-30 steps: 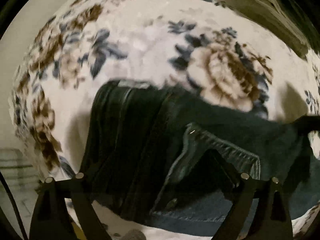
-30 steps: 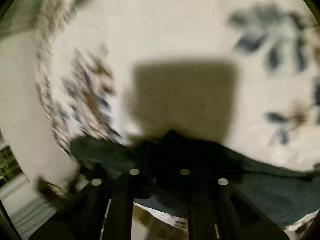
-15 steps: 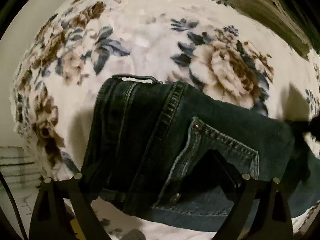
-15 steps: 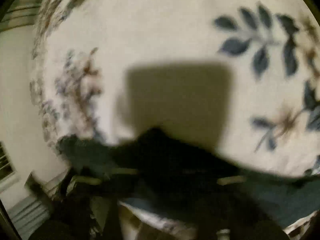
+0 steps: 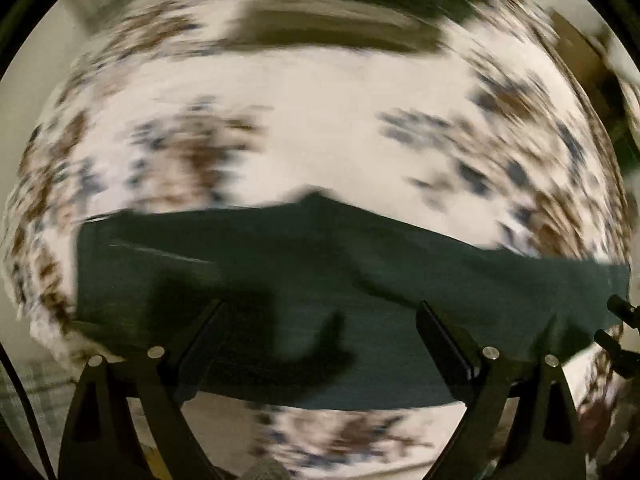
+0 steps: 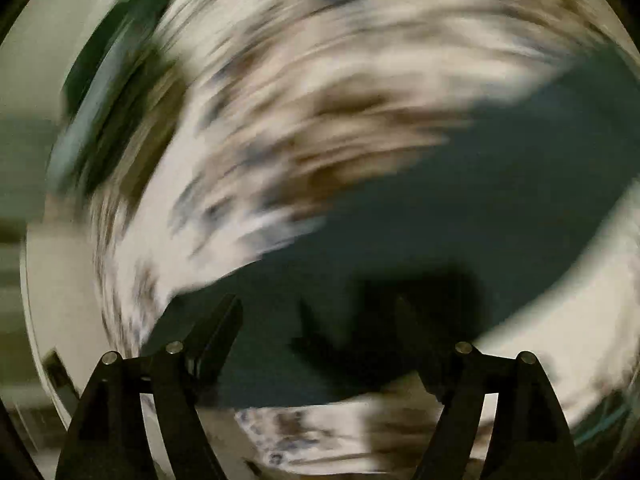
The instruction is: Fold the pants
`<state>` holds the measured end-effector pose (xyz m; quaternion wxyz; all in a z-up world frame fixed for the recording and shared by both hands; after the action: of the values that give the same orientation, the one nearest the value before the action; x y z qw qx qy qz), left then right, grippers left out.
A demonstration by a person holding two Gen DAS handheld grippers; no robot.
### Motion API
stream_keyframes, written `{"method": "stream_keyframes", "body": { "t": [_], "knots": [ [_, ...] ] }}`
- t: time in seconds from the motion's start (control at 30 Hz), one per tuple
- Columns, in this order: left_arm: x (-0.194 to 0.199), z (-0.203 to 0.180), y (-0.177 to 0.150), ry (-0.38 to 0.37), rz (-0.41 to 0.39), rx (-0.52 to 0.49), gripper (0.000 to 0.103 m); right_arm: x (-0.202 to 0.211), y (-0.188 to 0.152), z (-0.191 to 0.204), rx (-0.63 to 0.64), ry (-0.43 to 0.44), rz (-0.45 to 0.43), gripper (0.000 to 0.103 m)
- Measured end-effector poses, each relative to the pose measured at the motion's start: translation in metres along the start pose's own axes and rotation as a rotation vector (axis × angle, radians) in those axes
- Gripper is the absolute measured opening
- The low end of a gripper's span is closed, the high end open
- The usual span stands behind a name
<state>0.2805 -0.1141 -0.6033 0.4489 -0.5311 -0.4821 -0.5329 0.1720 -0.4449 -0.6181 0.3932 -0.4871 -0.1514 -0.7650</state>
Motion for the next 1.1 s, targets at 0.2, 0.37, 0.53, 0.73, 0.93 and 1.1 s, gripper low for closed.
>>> {"method": "stream_keyframes", "body": {
  "t": [0.2, 0.37, 0.53, 0.73, 0.93, 1.1],
  "knots": [
    [-0.038, -0.136, -0.002, 0.021, 0.064, -0.169, 0.095, 0.069, 0.054, -0.199, -0.285, 0.096, -0.225, 0.081],
    [-0.054, -0.207, 0.000, 0.061, 0.074, -0.257, 0.095, 0.065, 0.097, -0.254, -0.345, 0.246, -0.283, 0.081],
    [-0.055, -0.247, 0.006, 0.089, 0.056, -0.296, 0.095, 0.085, 0.115, -0.255, -0.333, 0.411, -0.403, 0.072],
    [-0.058, -0.264, 0.016, 0.109, 0.050, -0.291, 0.095, 0.076, 0.140, -0.251, -0.290, 0.403, -0.374, 0.053],
    [-0.065, -0.253, 0.018, 0.104, 0.055, -0.256, 0.095, 0.074, 0.147, -0.227, -0.192, 0.341, -0.354, 0.023],
    [-0.060, -0.229, 0.015, 0.079, 0.063, -0.213, 0.095, 0.072, 0.152, -0.210, -0.181, 0.275, -0.353, 0.011]
  ]
}}
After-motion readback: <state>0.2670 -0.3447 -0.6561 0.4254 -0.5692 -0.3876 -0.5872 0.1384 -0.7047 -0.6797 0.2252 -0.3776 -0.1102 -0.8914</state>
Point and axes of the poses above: each gripper's, at about its wrist camera, not at the fingertips, and x roughly against the way its jaws point, z to its left, y to its top, the point moved 6 cm from there along -x, roughly the way its jaws point, and after that the axes turned 10 degrees about z, right-handed, at the moved point
